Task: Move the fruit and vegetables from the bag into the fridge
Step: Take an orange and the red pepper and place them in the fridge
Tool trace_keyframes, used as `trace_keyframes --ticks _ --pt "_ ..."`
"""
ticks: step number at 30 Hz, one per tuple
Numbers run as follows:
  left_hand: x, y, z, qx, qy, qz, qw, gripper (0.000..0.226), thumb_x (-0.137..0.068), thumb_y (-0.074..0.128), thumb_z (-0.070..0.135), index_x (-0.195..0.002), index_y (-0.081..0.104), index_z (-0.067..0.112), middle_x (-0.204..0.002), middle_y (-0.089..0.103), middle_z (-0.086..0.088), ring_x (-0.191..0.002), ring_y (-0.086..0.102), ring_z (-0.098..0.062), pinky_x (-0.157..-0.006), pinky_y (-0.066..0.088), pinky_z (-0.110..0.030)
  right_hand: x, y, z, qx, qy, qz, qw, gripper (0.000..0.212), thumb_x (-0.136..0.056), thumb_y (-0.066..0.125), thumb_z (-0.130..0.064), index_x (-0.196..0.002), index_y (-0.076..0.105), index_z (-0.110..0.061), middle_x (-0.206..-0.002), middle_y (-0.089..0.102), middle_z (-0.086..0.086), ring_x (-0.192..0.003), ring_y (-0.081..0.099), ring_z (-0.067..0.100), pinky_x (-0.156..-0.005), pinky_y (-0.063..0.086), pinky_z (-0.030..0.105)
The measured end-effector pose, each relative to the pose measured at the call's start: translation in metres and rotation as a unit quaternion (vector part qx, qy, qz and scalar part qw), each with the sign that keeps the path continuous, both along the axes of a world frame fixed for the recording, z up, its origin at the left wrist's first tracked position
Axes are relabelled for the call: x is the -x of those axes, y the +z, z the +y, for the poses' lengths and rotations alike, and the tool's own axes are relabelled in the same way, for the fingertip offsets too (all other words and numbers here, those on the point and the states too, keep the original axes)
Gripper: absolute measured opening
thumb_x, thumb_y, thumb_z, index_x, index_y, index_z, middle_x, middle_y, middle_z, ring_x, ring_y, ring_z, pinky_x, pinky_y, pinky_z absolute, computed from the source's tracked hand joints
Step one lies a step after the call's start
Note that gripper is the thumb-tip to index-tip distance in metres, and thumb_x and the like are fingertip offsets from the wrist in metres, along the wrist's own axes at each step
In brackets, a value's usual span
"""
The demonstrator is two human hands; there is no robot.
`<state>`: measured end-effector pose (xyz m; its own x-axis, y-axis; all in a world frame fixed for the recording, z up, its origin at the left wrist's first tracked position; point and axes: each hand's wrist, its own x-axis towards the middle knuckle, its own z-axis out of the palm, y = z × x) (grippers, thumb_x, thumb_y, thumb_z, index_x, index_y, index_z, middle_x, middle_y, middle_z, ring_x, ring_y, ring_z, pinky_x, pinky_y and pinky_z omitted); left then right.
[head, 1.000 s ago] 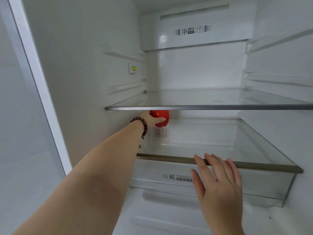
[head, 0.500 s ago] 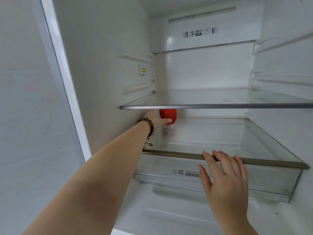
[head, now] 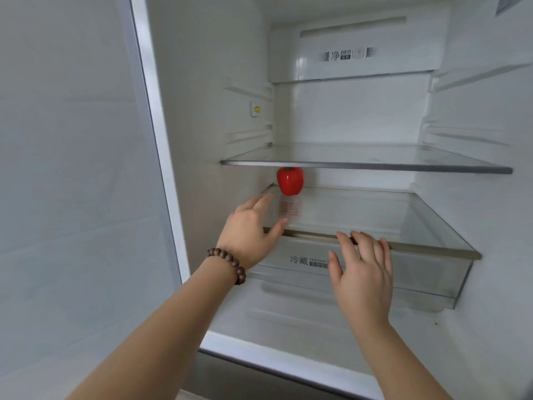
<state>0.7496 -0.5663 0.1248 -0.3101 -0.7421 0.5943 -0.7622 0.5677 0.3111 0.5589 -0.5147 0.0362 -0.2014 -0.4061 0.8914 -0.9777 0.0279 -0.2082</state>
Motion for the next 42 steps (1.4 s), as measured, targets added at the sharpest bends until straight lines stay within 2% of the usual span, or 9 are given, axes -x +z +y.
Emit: trace_keyframes --ticks 5,8,13,19,25,29,33,36,42 --pt "-0.013 -0.035 0.042 0.003 0.030 -0.003 1.000 0.063 -0.090 0.050 0.044 -0.143 0.035 0.013 -0.146 0.041 -0.006 -0.136 0.033 -0.020 -0.115 0.024 -0.035 0.003 0.000 0.003 -0.027 0.005 0.003 1.000 0.037 -0.085 0.049 -0.028 -0.118 0.061 -0.013 -0.116 0.060 0.011 -0.114 0.053 0.030 -0.113 0.024 0.044" --pt "-0.027 -0.054 0.066 -0.006 0.052 -0.017 0.999 0.063 -0.091 0.048 0.045 -0.145 0.031 0.015 -0.147 0.038 -0.004 -0.138 0.030 -0.020 -0.115 0.020 -0.032 0.002 0.000 0.008 -0.060 -0.001 0.012 0.998 0.041 -0.082 0.057 -0.020 -0.123 0.057 -0.014 -0.122 0.058 0.013 -0.120 0.049 0.031 -0.113 0.024 0.047" --pt "-0.070 -0.082 0.116 -0.036 0.094 -0.012 0.995 0.065 -0.092 0.044 0.048 -0.146 0.026 0.018 -0.150 0.034 -0.002 -0.140 0.025 -0.020 -0.117 0.020 -0.035 -0.016 0.003 0.029 -0.115 0.011 -0.044 0.992 0.054 -0.083 0.058 -0.018 -0.135 0.046 -0.010 -0.142 0.043 0.017 -0.138 0.029 0.032 -0.116 0.015 0.046" --pt "-0.163 -0.117 0.204 -0.061 0.205 -0.011 0.977 0.067 -0.093 0.038 0.051 -0.148 0.022 0.017 -0.153 0.028 -0.002 -0.143 0.018 -0.019 -0.118 0.015 -0.036 -0.105 -0.023 0.096 -0.125 0.140 -0.065 0.980 0.050 -0.084 0.060 -0.018 -0.131 0.048 -0.005 -0.133 0.050 0.020 -0.129 0.040 0.037 -0.109 0.031 0.050" --pt "-0.267 -0.149 0.340 -0.093 0.350 -0.005 0.932 0.066 -0.092 0.040 0.049 -0.147 0.023 0.016 -0.153 0.028 -0.003 -0.143 0.017 -0.020 -0.117 0.014 -0.036 -0.231 -0.068 0.179 -0.181 0.302 -0.048 0.935 0.043 -0.086 0.058 -0.022 -0.126 0.053 -0.005 -0.132 0.050 0.019 -0.125 0.044 0.038 -0.102 0.040 0.049" --pt "-0.323 -0.165 0.441 -0.102 0.450 0.010 0.887 0.066 -0.092 0.042 0.048 -0.147 0.025 0.016 -0.152 0.030 -0.004 -0.143 0.019 -0.020 -0.117 0.014 -0.036 -0.320 -0.090 0.239 -0.203 0.420 -0.032 0.884 0.045 -0.083 0.052 -0.027 -0.120 0.058 -0.003 -0.127 0.054 0.021 -0.119 0.050 0.038 -0.098 0.045 0.047" --pt "-0.363 -0.185 0.543 -0.100 0.558 0.038 0.823 0.064 -0.091 0.045 0.046 -0.145 0.030 0.015 -0.149 0.036 -0.006 -0.141 0.024 -0.023 -0.116 0.016 -0.038 -0.407 -0.105 0.314 -0.233 0.544 -0.006 0.806 0.046 -0.083 0.049 -0.029 -0.120 0.058 -0.004 -0.129 0.054 0.020 -0.123 0.048 0.036 -0.100 0.043 0.044" --pt "-0.382 -0.202 0.622 -0.106 0.633 0.062 0.764 0.063 -0.091 0.048 0.045 -0.144 0.033 0.014 -0.148 0.038 -0.006 -0.141 0.025 -0.023 -0.116 0.017 -0.038 -0.461 -0.119 0.376 -0.255 0.625 0.021 0.738 0.046 -0.083 0.050 -0.030 -0.119 0.059 -0.003 -0.129 0.054 0.020 -0.124 0.047 0.035 -0.101 0.043 0.044" --pt "-0.392 -0.239 0.775 -0.129 0.764 0.109 0.623 0.064 -0.091 0.048 0.045 -0.144 0.032 0.013 -0.148 0.038 -0.007 -0.141 0.024 -0.023 -0.116 0.017 -0.038 -0.540 -0.149 0.507 -0.317 0.740 0.089 0.587 0.048 -0.083 0.050 -0.031 -0.124 0.057 -0.007 -0.135 0.051 0.017 -0.130 0.042 0.032 -0.107 0.034 0.040"
